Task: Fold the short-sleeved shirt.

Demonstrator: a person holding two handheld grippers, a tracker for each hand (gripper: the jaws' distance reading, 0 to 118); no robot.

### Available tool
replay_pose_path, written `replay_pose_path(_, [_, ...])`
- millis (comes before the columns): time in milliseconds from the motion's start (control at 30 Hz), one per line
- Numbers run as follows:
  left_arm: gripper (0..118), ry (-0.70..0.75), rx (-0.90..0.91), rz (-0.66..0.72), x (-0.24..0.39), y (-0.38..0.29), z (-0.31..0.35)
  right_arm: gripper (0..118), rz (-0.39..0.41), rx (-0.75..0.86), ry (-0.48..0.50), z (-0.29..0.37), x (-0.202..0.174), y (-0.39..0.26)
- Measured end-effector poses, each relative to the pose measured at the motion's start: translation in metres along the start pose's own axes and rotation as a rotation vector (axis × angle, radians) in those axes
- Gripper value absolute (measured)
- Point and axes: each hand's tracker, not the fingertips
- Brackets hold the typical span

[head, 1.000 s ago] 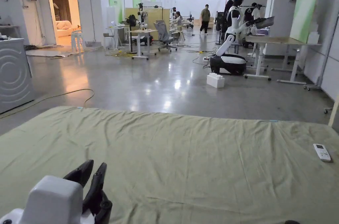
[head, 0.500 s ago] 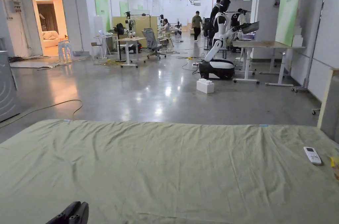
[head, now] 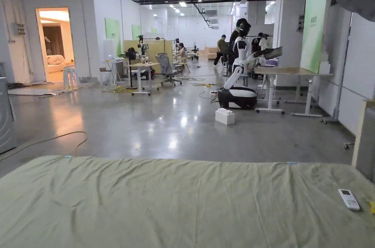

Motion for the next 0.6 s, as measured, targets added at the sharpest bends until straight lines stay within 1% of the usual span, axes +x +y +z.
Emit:
replay_pose_path(67, [7,-0.005,-0.003,0.01,-0.001,0.001,-0.001,0,-0.009,-0.021,-0.005,-0.001,0.0,0.001])
replay_pose_path(100, [7,-0.004,-0.001,0.016,-0.002,0.001,0.0,0,0.008,-0.012,-0.016,-0.001,-0.001,0.002])
replay_pose_path(133, [7,-0.004,0.001,0.02,-0.003,0.002,0.0,0,0.042,0.01,-0.016,-0.001,-0.002,0.005])
replay_pose_path(200, [7,-0.005,0.006,0.029,-0.004,0.002,0.0,0,0.022,-0.004,-0.014,-0.001,-0.002,0.004])
replay_pose_path(300, [7,-0.006,0.003,0.044,-0.006,0.002,-0.001,0,0.029,-0.005,-0.008,-0.002,-0.003,0.005])
replay_pose_path(367, [7,-0.005,0.003,0.055,-0.007,0.002,-0.001,0,0.06,-0.01,-0.037,-0.003,-0.008,0.006])
replay_pose_path(400, [7,-0.003,0.007,0.061,-0.007,0.002,-0.001,0,0.108,0.013,-0.043,-0.002,-0.01,0.008])
replay_pose_path(433, [7,0.0,0.019,0.064,-0.007,0.002,0.0,1,0.115,0.02,-0.038,-0.002,-0.011,0.009])
replay_pose_path(467, [7,0.002,0.029,0.065,-0.007,0.001,0.001,1,0.093,0.009,-0.034,-0.002,-0.011,0.008])
replay_pose_path(600, [7,0.004,0.034,0.073,-0.009,0.002,0.002,1,0.048,0.017,-0.022,-0.001,-0.009,0.011])
